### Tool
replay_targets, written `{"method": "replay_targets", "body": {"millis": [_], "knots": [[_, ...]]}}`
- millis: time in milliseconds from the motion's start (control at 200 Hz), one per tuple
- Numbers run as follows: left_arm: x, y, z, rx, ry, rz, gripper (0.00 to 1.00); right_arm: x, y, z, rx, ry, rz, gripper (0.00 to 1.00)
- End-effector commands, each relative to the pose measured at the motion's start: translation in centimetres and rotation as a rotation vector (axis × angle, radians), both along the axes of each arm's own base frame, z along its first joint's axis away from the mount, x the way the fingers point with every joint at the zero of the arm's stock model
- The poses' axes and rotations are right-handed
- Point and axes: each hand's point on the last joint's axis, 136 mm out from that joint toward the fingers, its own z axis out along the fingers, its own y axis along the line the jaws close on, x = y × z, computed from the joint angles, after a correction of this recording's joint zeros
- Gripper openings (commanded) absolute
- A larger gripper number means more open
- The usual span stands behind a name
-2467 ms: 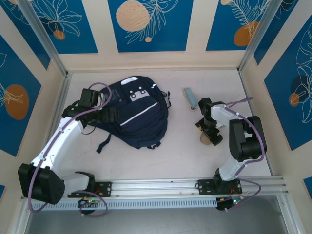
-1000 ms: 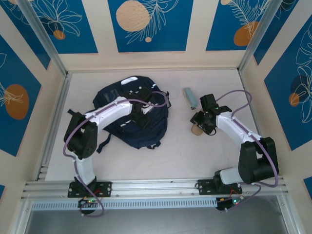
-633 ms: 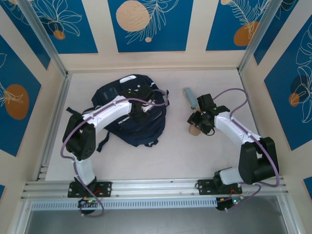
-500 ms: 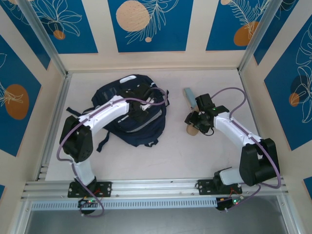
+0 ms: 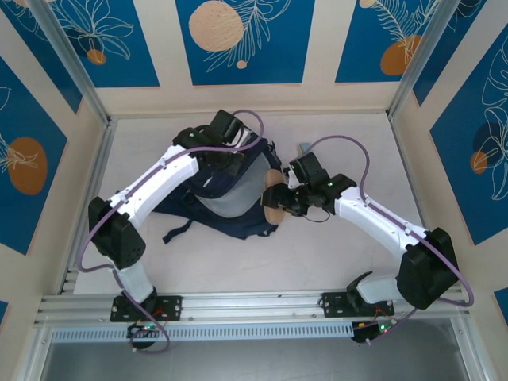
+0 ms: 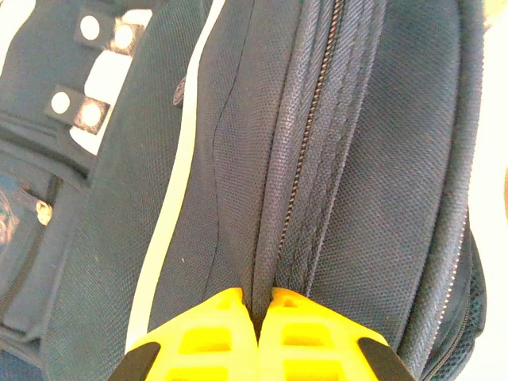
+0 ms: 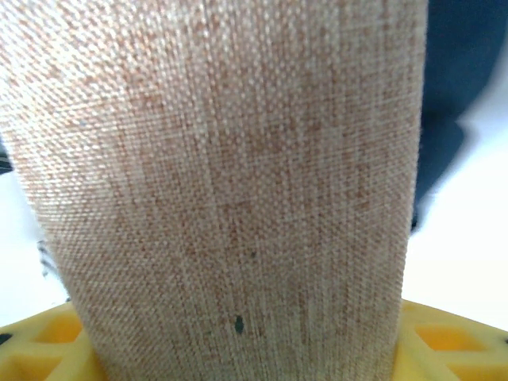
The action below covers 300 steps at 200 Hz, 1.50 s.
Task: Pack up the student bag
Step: Place the glasses case in the student bag, then close the student bag at the center of the table.
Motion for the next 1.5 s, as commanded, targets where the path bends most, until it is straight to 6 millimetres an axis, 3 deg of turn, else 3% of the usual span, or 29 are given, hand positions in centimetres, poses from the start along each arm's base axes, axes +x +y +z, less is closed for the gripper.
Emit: {"method": "replay_targets", "body": {"millis": [0,205,485,675,730,800,880,1055,1175,1300,1470,1495], "knots": [[0.4,-2.2,4.9,-0.167,-0.060,-0.009,0.00,1.3,2.1,4.0,0.140,-0.058,-0.008,0.54],[0.7,-2.4,7.8,-0.226,-0.090,0.018,0.00,5.1,3.6,3.3,0.136,-0.009,-0.092,0.54],[2.3,-1.1,11.0,-0.315,-0.126,0.104,0.00,11.4,6.1,0.0,0.108,0.059,-0.214,0.54],[3.3,-0.6,12.9,-0.416,-0.125,0.136,0.00,14.3,9.6,-1.4,0.163,0.070,-0.177,0.55],[3.7,-0.5,13.1,-0.430,-0.127,0.144,0.00,14.7,10.7,-1.6,0.182,0.070,-0.149,0.59],[4.2,-0.4,13.3,-0.447,-0.130,0.155,0.00,15.1,11.8,-1.7,0.216,0.065,-0.108,0.72],[4.5,-0.5,13.0,-0.448,-0.126,0.161,0.00,15.3,12.0,-1.5,0.249,0.046,-0.080,0.84],[5.1,-0.7,12.3,-0.443,-0.119,0.171,0.00,14.4,10.0,-0.5,0.255,-0.020,-0.048,0.90],[5.1,-1.1,11.5,-0.453,-0.095,0.167,0.00,13.0,7.5,-0.4,0.241,-0.022,-0.052,0.84],[4.7,-2.5,9.5,-0.481,-0.031,0.123,0.00,10.4,3.1,-1.5,0.170,0.014,-0.109,0.75],[3.6,-4.4,5.7,-0.472,0.071,0.081,0.00,5.8,-3.5,-2.6,0.046,0.007,-0.210,0.74],[3.4,-4.6,5.3,-0.467,0.085,0.077,0.05,5.2,-4.4,-2.8,0.027,0.009,-0.227,0.74]]}}
